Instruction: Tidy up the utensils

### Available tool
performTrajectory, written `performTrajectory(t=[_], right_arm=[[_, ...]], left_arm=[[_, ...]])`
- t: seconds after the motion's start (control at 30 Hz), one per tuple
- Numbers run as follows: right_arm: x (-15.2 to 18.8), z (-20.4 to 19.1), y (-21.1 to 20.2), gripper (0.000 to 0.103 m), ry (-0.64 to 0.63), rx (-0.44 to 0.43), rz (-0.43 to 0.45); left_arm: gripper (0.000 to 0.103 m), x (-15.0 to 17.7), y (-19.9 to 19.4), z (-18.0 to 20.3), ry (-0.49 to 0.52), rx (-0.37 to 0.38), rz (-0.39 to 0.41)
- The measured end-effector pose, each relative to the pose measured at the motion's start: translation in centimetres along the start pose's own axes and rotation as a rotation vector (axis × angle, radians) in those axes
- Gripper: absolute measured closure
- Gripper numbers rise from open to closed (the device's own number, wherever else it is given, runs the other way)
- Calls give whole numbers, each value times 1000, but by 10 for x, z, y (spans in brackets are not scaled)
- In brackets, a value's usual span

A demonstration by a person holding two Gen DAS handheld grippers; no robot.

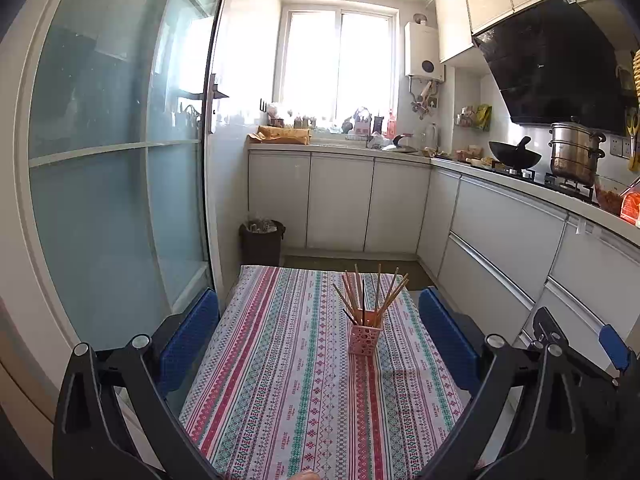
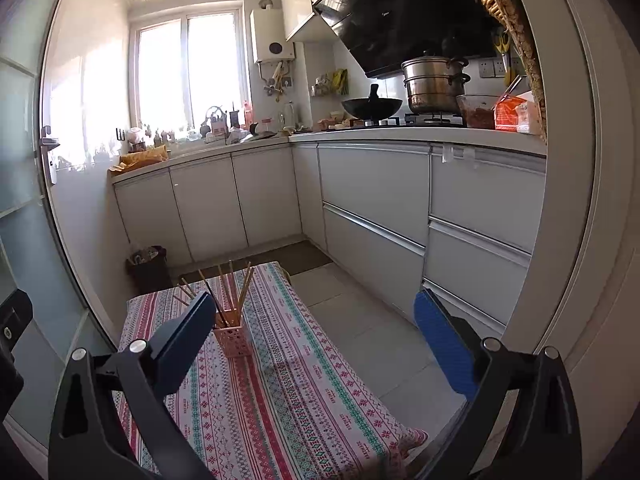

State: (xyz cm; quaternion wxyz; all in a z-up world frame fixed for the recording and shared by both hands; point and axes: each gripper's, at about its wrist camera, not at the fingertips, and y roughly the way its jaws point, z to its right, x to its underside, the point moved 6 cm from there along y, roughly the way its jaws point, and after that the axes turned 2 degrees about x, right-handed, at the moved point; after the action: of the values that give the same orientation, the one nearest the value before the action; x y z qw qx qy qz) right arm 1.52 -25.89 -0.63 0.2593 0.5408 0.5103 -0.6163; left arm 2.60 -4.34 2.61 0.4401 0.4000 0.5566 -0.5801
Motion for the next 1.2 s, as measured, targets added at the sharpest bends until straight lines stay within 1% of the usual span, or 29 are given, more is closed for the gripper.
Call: performTrajectory(t=[0.4, 0.63, 0.7, 0.83, 1.2], right_arm=[[-7, 6, -8, 6, 1, 6, 15], [-8, 2, -18, 6, -9, -16, 17], [-9, 0, -22, 6, -11, -21, 23], [-12, 0, -25, 6, -21, -9, 34], [-13, -2, -27, 6, -25, -17, 31]], left_arm=[[7, 0, 5, -5, -19, 13, -20], [7, 1, 8, -8, -24, -15, -25], [7, 1, 7, -8, -22, -12, -28], [7, -1, 3, -8, -31, -8, -16], [7, -3, -2, -9, -33, -2, -10]])
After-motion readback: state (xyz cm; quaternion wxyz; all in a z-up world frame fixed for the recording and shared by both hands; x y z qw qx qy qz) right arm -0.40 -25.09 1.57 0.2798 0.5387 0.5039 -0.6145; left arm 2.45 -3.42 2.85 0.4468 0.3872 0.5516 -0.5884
